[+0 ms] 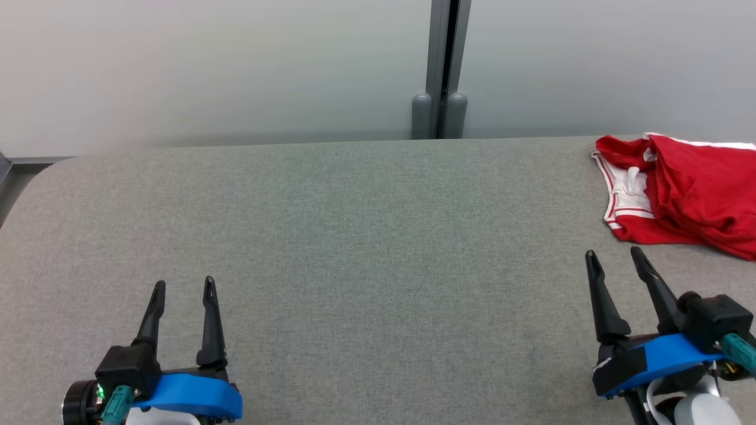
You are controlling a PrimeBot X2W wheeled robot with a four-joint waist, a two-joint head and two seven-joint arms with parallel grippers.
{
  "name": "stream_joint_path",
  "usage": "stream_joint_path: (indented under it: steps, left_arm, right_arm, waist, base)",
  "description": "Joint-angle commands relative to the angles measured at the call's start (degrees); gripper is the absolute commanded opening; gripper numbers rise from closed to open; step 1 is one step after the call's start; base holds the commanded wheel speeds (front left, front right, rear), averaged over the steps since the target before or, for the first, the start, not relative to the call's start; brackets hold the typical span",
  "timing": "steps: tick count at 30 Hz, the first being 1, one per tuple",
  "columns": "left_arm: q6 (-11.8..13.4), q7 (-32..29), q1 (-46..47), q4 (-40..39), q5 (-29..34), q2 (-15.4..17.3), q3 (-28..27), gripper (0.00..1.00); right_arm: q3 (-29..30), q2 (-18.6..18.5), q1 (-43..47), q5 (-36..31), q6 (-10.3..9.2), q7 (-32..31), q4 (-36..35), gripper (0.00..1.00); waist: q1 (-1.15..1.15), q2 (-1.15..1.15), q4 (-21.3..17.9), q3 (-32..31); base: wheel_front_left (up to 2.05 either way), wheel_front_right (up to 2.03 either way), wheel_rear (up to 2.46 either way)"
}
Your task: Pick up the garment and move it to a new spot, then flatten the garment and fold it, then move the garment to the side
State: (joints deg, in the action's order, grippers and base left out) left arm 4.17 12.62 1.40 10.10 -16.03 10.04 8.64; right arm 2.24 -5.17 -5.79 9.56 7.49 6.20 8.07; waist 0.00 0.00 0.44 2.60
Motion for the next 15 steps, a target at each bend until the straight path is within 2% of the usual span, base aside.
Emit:
stream_joint_path:
  steps: [1, 8, 15]
  left_arm:
    - [0.3, -0.2, 0.6, -0.3, 0.1, 0.1, 0.3, 1.0]
    - [0.3, -0.2, 0.8, -0.4, -0.4, 0.3, 0.5, 1.0]
    - [0.1, -0.6, 1.3, -0.4, -0.6, 0.6, 0.9, 1.0]
  right_arm:
    - [0.7, 0.7, 1.5, -0.3, 0.01, -0.6, -1.8, 1.0]
    - [2.0, 2.0, 4.5, -0.7, 0.01, -1.9, -5.9, 1.0]
    - [2.6, 2.3, 5.7, -0.7, 0.01, -2.1, -6.2, 1.0]
  waist:
    - [0.0, 0.0, 0.0, 0.0]
    - [0.0, 0.0, 0.1, -0.1]
    - [0.0, 0.0, 0.4, 0.1]
  base:
    - [0.0, 0.0, 0.0]
    - [0.0, 0.0, 0.0]
    - [0.0, 0.0, 0.0]
